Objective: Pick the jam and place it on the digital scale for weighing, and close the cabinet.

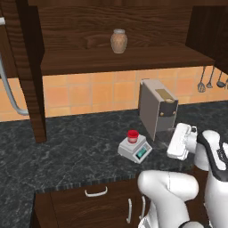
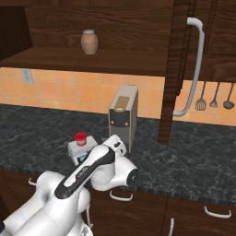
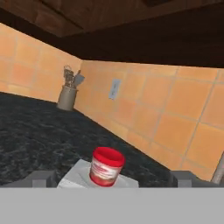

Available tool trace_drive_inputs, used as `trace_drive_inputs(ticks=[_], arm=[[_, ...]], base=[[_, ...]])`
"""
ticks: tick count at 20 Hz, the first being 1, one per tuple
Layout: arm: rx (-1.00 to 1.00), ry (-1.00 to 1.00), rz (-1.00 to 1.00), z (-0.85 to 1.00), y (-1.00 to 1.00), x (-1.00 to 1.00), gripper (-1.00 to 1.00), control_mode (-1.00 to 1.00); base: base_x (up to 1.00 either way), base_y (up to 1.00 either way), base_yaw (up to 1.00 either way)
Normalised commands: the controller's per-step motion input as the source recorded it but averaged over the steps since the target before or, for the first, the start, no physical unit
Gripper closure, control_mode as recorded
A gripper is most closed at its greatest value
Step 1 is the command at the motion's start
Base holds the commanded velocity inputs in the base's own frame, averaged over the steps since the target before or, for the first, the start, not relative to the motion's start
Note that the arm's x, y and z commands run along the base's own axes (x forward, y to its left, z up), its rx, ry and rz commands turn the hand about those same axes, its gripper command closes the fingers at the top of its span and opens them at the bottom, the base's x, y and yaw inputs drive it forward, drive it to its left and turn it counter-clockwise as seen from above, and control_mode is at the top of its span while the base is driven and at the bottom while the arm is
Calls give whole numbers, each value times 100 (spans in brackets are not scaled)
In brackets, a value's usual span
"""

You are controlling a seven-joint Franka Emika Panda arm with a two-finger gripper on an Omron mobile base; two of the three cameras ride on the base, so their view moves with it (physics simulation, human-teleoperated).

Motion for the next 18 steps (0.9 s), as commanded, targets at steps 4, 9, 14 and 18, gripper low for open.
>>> trace_drive_inputs(ticks=[4, 9, 14, 18], arm=[[27, -44, 0, 92, -98, -73, -100, -100], [32, -55, 0, 86, -97, -64, -100, -100], [28, -48, 0, 78, -100, -48, -100, -100], [27, -39, 0, 59, -100, -35, -100, -100]], base=[[0, 0, 0], [0, 0, 0], [0, 0, 0], [0, 0, 0]])
